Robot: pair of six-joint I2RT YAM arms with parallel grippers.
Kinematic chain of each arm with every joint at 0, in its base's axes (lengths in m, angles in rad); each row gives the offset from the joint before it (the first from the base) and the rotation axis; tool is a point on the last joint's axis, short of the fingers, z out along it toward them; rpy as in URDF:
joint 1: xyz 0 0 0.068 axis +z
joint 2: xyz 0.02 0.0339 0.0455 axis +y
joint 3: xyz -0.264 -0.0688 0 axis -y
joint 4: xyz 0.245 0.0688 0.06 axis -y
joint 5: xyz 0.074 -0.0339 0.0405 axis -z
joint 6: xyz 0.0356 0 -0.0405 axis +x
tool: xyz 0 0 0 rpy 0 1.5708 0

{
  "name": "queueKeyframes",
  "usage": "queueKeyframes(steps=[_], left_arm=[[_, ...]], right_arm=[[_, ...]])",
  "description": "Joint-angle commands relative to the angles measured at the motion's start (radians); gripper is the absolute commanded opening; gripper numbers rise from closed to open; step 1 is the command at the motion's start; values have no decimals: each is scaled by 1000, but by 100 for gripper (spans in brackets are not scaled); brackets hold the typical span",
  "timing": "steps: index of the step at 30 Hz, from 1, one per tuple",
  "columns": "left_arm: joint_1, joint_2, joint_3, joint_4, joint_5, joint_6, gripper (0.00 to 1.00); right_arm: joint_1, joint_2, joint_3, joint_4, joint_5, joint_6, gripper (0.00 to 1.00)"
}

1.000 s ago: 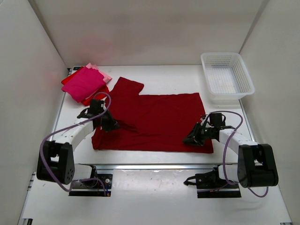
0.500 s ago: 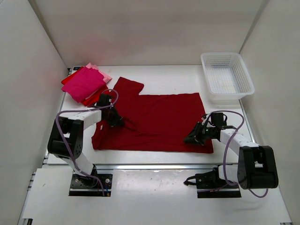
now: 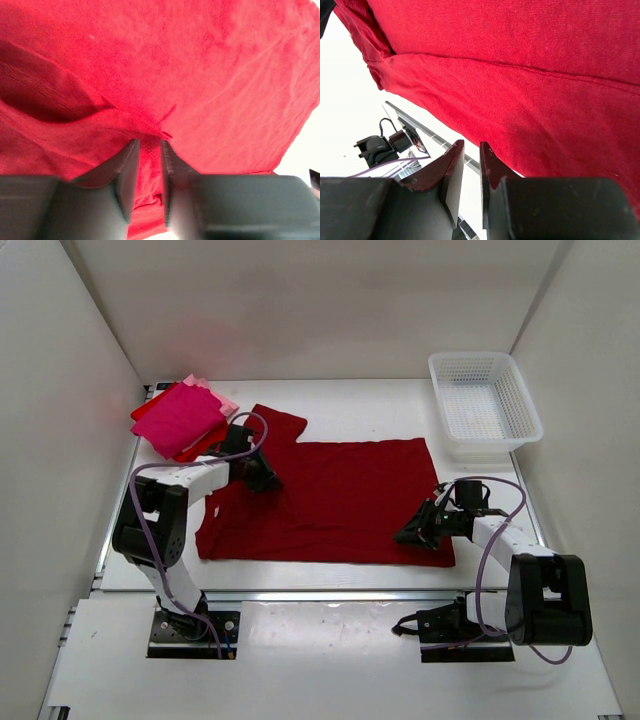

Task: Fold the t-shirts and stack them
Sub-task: Fold the flattened T-shirt at the center of the board.

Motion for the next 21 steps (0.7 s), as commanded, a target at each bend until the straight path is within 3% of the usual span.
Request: queueKeyframes(steps=[1,3,6,12,17,21], left_arm=[[17,2,45,-29,-8,5,39],[23,-42,49,-43,-31,15,41],[24,-113,13,-42,-26,16,23],[-26,-99,-47,-11,46,-7,2],[-39,-6,-9,1,24,4,2],[-23,52,26,47,57,-16,9]], right_arm=[[2,-27,13,19,-21,7,16],[1,-30,19,8,-12,1,16],[2,-32,16,8,-15,1,16],[39,-30,-1,25,-19,22,16],[36,-41,8,17,-22,28,15],[54,-47,-1,34,-24,39,15]])
